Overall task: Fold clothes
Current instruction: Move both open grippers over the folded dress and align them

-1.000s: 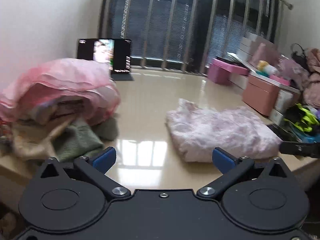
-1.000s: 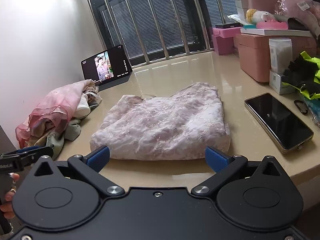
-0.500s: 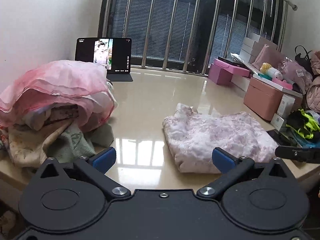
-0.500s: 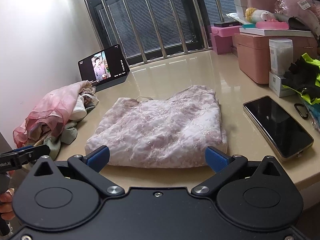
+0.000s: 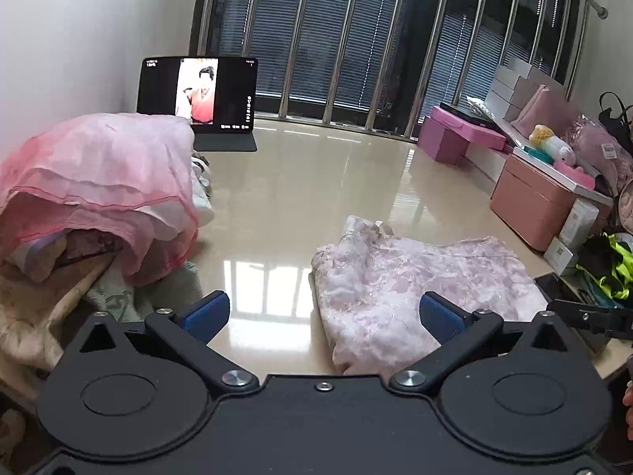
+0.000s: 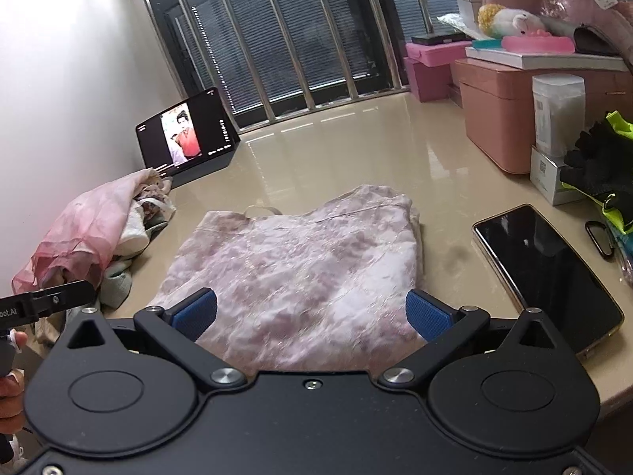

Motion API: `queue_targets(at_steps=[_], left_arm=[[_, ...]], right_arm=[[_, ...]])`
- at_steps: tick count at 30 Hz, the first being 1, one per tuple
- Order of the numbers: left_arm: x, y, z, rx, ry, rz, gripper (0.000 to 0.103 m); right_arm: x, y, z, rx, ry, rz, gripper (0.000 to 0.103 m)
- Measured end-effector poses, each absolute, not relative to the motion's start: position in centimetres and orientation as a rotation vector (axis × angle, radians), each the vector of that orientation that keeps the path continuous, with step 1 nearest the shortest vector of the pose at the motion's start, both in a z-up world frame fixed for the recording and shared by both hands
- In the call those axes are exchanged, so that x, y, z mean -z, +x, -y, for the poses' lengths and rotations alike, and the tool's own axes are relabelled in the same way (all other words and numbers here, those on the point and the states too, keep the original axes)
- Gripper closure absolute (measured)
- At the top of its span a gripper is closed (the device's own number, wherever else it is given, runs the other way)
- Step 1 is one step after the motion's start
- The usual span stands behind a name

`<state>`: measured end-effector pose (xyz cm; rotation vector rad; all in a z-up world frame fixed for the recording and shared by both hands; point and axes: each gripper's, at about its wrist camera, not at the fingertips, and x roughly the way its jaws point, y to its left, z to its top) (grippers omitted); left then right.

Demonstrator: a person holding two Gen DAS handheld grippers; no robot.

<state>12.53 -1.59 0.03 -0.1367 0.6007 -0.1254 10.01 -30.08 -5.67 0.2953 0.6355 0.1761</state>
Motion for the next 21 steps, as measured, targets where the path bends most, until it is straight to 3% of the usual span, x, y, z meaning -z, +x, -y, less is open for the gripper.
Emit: queue_targets(at_steps=[21], left_arm=[[2.9, 21.0, 3.0, 0.123, -0.163, -0.787, 0.0]], right_arm=[[8.6, 17.0, 33.3, -0.141, 0.388, -0.764, 0.0]])
